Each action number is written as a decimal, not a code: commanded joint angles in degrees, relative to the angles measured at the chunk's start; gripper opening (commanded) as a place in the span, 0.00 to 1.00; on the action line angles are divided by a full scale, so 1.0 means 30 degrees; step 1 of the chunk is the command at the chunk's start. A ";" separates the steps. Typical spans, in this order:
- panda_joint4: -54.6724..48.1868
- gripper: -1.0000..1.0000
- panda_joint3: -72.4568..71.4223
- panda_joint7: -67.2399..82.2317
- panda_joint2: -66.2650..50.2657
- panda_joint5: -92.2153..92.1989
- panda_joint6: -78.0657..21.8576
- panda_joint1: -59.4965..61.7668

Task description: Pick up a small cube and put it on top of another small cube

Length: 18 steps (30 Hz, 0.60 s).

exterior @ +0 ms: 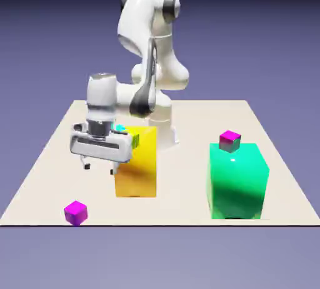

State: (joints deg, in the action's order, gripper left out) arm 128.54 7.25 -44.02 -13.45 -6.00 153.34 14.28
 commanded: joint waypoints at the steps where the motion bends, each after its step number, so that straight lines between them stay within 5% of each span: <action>1: -0.0488 0.50 0.0109 -0.0023 -0.0693 -0.0090 -0.0311 0.0226; 8: -0.3366 0.50 0.0752 -0.0162 -0.4781 -0.0622 -0.2143 0.1554; 13: -0.4137 0.50 0.0057 0.0276 -0.7817 -0.1248 0.0126 0.2102; 14: -0.4137 0.00 0.0057 0.0276 -0.7818 -0.1248 0.0126 0.2102; 18: -0.3610 0.00 0.0531 -0.0023 -0.5743 -0.0820 -0.1424 0.1727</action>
State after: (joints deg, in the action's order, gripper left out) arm 117.70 8.83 -44.04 -30.68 -8.51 149.07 19.46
